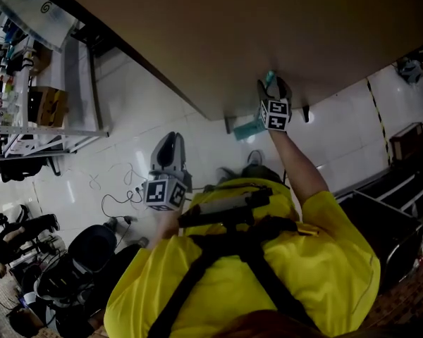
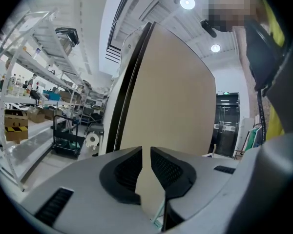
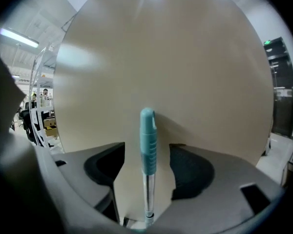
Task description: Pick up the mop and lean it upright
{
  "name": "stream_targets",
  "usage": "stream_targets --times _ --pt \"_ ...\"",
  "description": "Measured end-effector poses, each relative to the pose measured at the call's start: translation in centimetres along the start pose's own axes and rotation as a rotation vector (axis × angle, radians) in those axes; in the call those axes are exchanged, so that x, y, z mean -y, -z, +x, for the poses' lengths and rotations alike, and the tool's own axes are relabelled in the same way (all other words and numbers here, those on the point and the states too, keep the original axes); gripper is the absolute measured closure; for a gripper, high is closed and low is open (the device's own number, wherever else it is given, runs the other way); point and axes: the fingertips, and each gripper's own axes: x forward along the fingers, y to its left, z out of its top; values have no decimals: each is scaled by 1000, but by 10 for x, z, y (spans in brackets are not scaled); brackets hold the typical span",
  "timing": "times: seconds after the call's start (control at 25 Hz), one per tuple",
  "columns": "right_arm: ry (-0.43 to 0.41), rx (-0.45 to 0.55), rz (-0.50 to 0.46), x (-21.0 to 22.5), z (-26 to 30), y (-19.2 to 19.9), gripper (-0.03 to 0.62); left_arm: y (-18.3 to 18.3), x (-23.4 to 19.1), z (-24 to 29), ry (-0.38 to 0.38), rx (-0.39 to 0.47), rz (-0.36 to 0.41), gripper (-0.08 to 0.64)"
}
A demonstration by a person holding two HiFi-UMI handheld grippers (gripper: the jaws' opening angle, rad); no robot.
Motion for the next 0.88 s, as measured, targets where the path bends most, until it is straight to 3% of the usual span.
stream_targets --times 0.16,0.2,0.28,0.32,0.44,0.56,0.72,0.88 --pt "-49 90 0 29 -83 -21 295 7 32 1 -5 24 15 500" --pt "-63 118 -2 29 -109 -33 323 8 32 2 -5 30 23 500" --pt "-78 202 -5 25 -167 -67 533 5 28 2 -9 39 33 500" --pt "-77 247 -6 25 -195 -86 586 3 25 3 -13 41 32 500" --pt "-63 340 8 36 -259 -134 588 -6 23 5 -22 53 27 500" --pt "-79 379 24 34 -287 -159 588 -15 24 5 -13 76 37 500" --pt "-148 341 84 7 -288 -145 588 -22 25 3 -3 117 53 500" --pt "-192 321 93 -22 -285 -133 588 -21 27 -2 -3 96 61 500"
